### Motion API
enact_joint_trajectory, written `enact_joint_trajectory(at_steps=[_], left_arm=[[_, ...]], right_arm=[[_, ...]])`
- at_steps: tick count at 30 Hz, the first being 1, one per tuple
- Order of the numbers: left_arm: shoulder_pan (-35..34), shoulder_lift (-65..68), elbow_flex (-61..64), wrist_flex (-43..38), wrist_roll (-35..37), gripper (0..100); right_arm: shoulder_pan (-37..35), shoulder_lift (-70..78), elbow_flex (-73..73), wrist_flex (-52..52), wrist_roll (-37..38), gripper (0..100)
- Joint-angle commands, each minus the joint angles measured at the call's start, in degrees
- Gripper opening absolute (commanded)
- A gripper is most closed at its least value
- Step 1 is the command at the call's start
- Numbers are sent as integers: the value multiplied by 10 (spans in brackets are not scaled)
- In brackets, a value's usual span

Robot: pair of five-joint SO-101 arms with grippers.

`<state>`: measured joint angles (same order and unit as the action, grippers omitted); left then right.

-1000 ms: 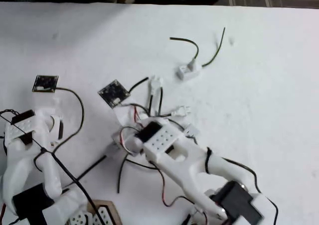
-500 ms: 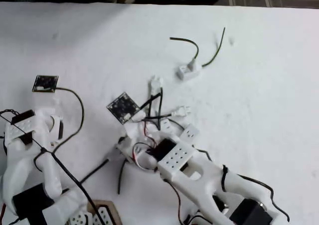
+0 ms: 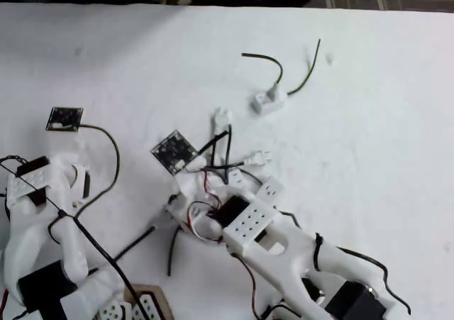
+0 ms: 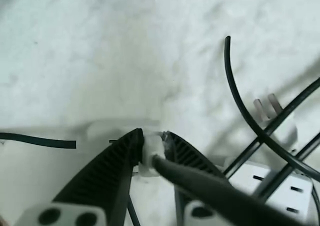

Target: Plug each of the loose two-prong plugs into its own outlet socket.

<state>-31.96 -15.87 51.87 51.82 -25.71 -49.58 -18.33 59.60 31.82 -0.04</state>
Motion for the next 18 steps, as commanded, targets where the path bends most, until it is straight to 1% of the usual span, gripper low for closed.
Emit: enact_joint_trajectory(at_steps=[1, 6, 12, 18], left_arm=[[4, -26, -3, -6, 4, 23], [4, -26, -3, -6, 4, 23], [4, -26, -3, -6, 4, 23], [4, -26, -3, -6, 4, 23]], right_arm=[[-10, 33, 4, 61, -4, 17], [-20, 39, 4, 110, -4, 17], [-20, 50, 0, 124, -4, 17], [-20, 144, -82, 186, -6, 17]])
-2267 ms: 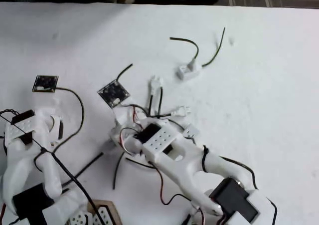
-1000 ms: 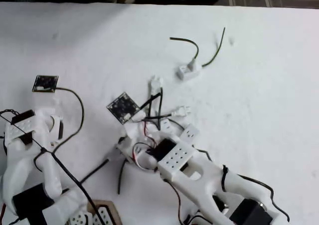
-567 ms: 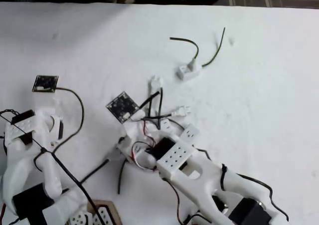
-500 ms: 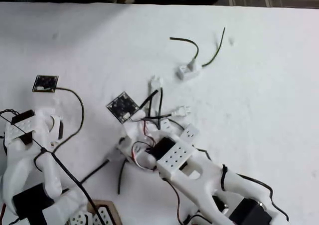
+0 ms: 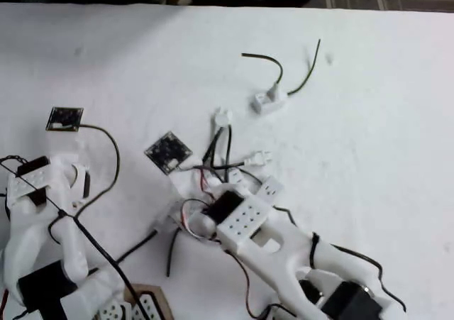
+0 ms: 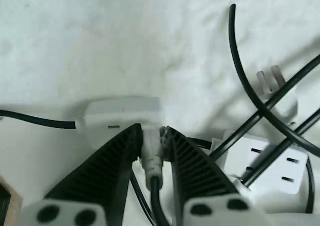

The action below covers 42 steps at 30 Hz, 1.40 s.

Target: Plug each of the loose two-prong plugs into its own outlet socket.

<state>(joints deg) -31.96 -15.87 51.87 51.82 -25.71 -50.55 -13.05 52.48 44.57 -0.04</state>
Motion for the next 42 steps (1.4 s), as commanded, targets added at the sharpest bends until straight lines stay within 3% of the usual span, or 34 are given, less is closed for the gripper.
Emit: enact_joint_trajectory(at_steps=[1, 25, 42], left_arm=[[4, -26, -3, -6, 4, 23], [4, -26, -3, -6, 4, 23], [4, -26, -3, -6, 4, 23]], right_arm=[[-10, 106, -27, 67, -12, 17], [-9, 136, -52, 174, -13, 17], [-35, 136, -129, 167, -31, 17]])
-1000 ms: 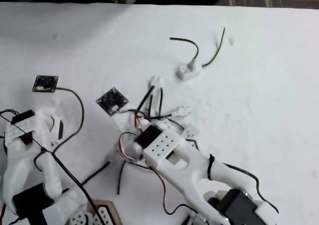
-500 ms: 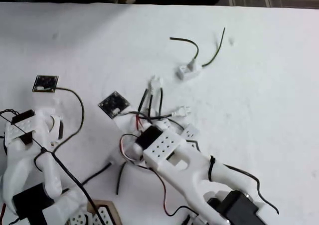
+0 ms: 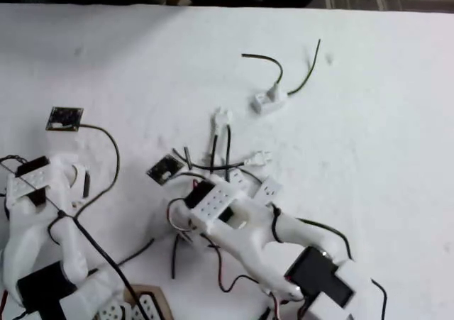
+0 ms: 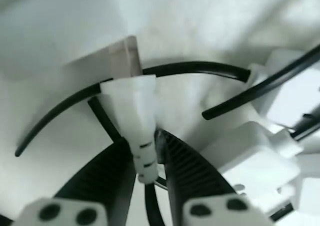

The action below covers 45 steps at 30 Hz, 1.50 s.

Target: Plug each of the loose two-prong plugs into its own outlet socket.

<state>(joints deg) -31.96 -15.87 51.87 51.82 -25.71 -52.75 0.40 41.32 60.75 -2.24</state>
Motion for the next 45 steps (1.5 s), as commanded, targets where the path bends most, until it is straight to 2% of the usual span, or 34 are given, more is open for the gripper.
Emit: enact_joint_trajectory(at_steps=[1, 9, 15, 20, 25, 45], left_arm=[[4, -26, -3, -6, 4, 23], [4, -26, -3, -6, 4, 23], [4, -26, -3, -6, 4, 23], [4, -26, -3, -6, 4, 23], [4, -26, -3, -6, 4, 23], [4, -25, -3, -6, 4, 23]], right_arm=[[-13, -2, -19, 5, -8, 17], [-16, -9, -68, 6, -11, 22], [-34, -75, -95, 6, -11, 26], [-48, -104, -104, 3, -11, 143], [-47, -106, -113, -12, -11, 115], [-48, -85, -172, -58, -12, 112]])
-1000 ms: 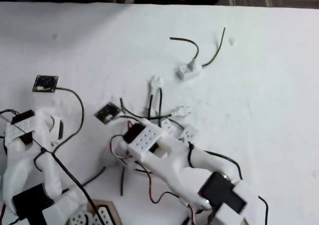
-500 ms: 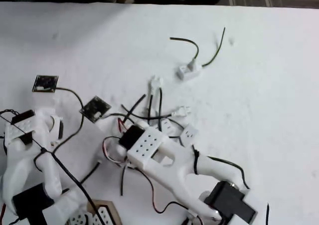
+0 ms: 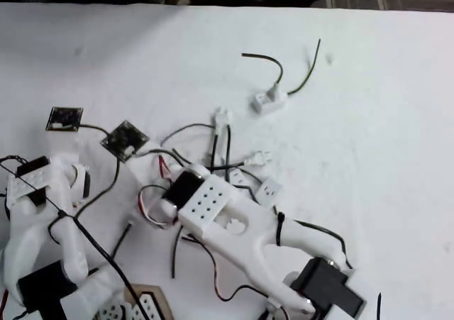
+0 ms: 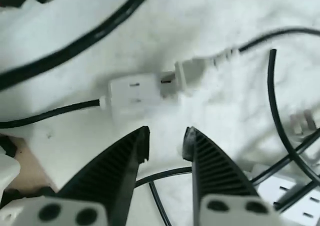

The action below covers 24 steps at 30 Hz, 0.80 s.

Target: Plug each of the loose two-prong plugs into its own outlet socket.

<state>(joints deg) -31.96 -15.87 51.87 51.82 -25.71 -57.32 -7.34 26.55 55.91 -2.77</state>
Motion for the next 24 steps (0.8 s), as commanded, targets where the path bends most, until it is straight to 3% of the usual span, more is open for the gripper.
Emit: enact_joint_trajectory(at_steps=[1, 6, 14, 19, 24], left_arm=[[4, -25, -3, -6, 4, 23], [4, -25, -3, -6, 4, 23], [4, -25, -3, -6, 4, 23], [4, -25, -3, -5, 4, 23], [8, -26, -6, -3, 1, 24]], right_arm=[[-2, 3, -26, -14, -7, 112], [1, 39, -37, -28, -12, 112], [3, 44, -108, -27, -147, 112], [9, 43, -104, -16, -156, 112], [66, 12, -71, 63, -155, 112]])
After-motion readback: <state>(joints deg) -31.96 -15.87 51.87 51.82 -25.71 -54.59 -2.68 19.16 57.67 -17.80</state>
